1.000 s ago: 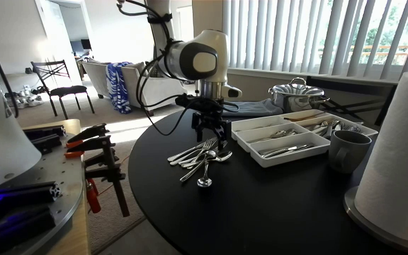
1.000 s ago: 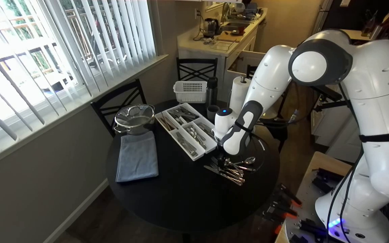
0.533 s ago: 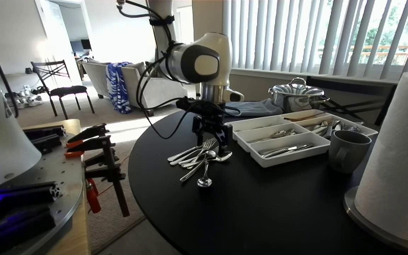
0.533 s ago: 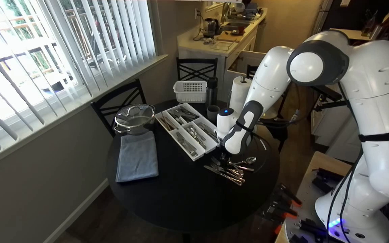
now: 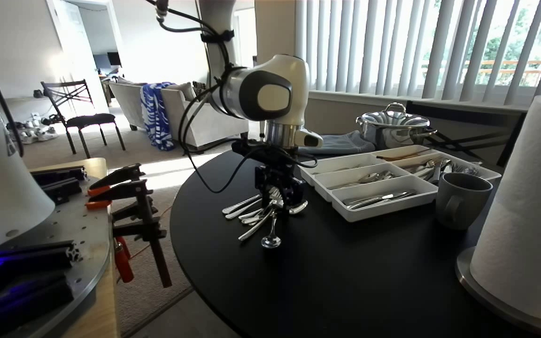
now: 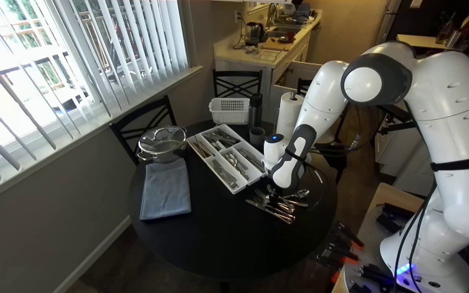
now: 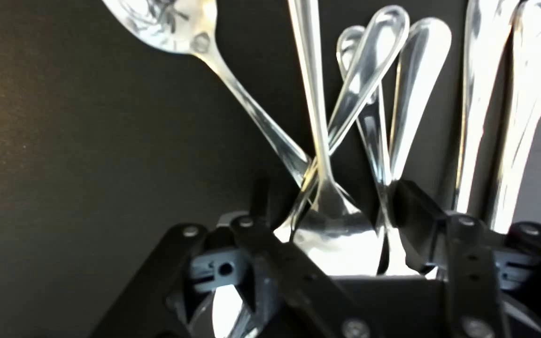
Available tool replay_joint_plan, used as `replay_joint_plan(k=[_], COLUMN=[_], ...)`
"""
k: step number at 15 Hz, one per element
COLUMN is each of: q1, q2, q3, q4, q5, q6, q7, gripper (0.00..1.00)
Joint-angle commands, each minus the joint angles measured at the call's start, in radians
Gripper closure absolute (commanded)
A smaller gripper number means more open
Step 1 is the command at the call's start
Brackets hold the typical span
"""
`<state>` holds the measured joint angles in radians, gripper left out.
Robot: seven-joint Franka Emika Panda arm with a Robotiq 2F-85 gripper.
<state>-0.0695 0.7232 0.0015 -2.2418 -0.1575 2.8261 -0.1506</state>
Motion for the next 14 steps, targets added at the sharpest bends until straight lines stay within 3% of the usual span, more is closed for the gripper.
replay_joint_plan(k=[1,4,5,10,14], q1=[-0.017,-0.023,-0.024,0.037,0.189], q2=[-0.012,-0.027,-0.03,-0.125,-0.303], q3=[0.008,0.007,0.005,-0.041,-0.163], q4=[-0.012,-0.024,-0.028,-0.094,-0.202], q5=[0.018,0.02,0.02,0.014,-0.027], q6=[0.0,0.01,0.014,0.049,0.095], q7=[-0.017,-0.016,-0.013,0.06,0.196], gripper=[0.61,0.81,0.84,0.84,0.84])
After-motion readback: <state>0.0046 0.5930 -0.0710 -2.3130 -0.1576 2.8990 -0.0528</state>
